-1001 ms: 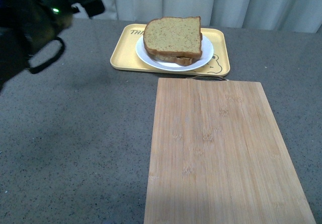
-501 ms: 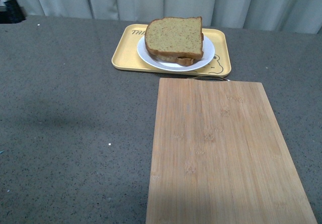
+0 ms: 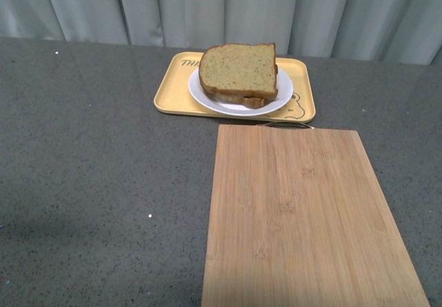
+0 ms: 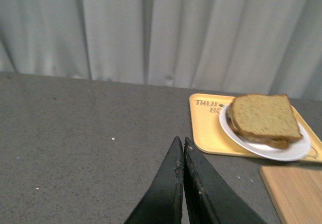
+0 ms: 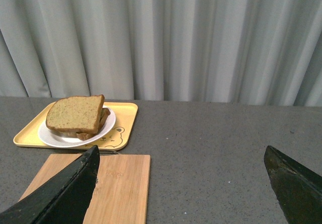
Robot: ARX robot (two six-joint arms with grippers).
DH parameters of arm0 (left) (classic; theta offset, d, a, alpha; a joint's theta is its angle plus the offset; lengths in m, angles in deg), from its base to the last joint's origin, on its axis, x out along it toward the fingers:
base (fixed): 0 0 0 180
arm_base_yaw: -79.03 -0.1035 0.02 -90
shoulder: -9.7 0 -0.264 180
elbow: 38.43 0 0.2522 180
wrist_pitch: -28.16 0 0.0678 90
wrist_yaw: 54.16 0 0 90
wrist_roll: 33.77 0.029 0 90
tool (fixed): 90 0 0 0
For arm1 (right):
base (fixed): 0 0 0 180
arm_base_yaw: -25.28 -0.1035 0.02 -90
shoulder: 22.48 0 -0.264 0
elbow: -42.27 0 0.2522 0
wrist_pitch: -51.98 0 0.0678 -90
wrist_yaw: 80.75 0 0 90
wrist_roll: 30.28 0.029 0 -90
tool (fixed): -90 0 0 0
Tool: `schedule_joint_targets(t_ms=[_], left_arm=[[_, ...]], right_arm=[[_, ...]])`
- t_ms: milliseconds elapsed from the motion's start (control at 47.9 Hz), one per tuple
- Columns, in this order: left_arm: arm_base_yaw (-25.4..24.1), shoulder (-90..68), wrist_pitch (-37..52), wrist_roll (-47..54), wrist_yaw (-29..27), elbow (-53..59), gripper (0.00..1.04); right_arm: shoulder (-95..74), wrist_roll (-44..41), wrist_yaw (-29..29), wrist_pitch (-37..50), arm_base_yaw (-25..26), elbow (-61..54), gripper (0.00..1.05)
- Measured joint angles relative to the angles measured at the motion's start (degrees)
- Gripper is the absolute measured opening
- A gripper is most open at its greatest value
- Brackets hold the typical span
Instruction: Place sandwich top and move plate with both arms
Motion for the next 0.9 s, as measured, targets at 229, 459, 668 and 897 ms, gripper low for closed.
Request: schedule_joint_targets(t_ms=[229, 459, 668, 897], left_arm=[[-2.45, 11.5, -7.37, 0.15, 1.09, 4.5, 0.04], [-2.45, 25.05, -17.99, 0.15, 1.14, 7.21, 0.04], [-2.45, 33.86, -25.64, 0.15, 1.16, 7.54, 0.04], [-2.45, 41.59, -32.76, 0.15, 1.14, 7.56, 0.04]], right_arm=[[0.0, 0.0, 0.0, 0.0, 0.0, 0.0, 0.95], [0.0, 0.0, 0.0, 0.0, 0.0, 0.0, 0.95], [0.0, 0.0, -0.02, 0.0, -0.02, 0.0, 0.95], [0.0, 0.0, 0.0, 0.0, -0.02, 0.0, 0.95]])
